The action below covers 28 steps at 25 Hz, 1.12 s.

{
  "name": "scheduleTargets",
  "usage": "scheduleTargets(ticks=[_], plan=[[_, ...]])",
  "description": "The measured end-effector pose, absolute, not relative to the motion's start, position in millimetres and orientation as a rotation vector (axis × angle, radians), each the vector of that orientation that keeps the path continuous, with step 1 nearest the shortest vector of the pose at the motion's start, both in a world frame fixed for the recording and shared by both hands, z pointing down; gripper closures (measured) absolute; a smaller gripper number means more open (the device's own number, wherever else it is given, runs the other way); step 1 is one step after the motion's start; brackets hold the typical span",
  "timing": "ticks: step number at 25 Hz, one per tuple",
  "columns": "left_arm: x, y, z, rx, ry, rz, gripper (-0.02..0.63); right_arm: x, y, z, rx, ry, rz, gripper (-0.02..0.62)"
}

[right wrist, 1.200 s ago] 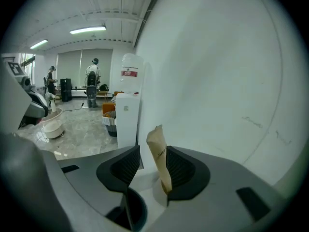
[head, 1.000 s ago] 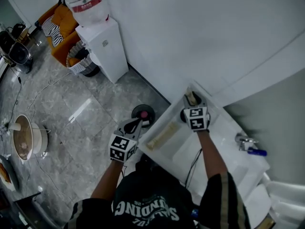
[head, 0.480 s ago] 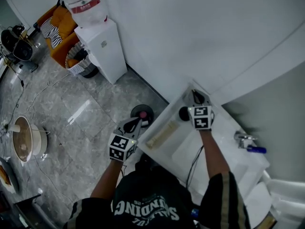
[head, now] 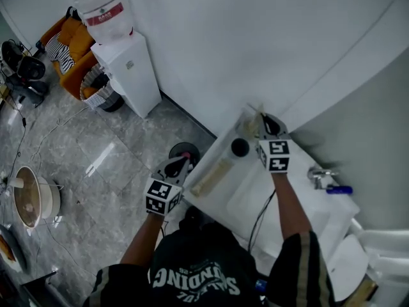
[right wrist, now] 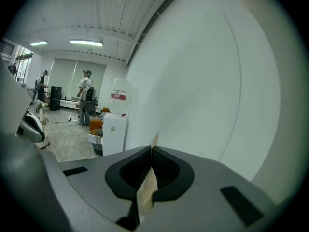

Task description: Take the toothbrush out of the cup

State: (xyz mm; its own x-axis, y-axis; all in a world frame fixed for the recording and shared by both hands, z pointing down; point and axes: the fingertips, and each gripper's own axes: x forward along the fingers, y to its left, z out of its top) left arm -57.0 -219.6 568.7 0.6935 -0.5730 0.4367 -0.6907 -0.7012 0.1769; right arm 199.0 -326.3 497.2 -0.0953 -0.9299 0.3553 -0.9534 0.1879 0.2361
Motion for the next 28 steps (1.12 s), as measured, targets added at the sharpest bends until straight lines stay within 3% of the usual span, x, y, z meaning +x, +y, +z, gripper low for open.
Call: scheduleTargets(ticks=[15,28], plan=[[-23,-195,548,2.670,-0.869,0.468,0.607,222,-255,454,1.833,-2.020,0.021,0.597],[3,-170,549,2.723,-0.753,0.483,0.607,184,-169,501,1.735,-2.088,0.164,0.597]])
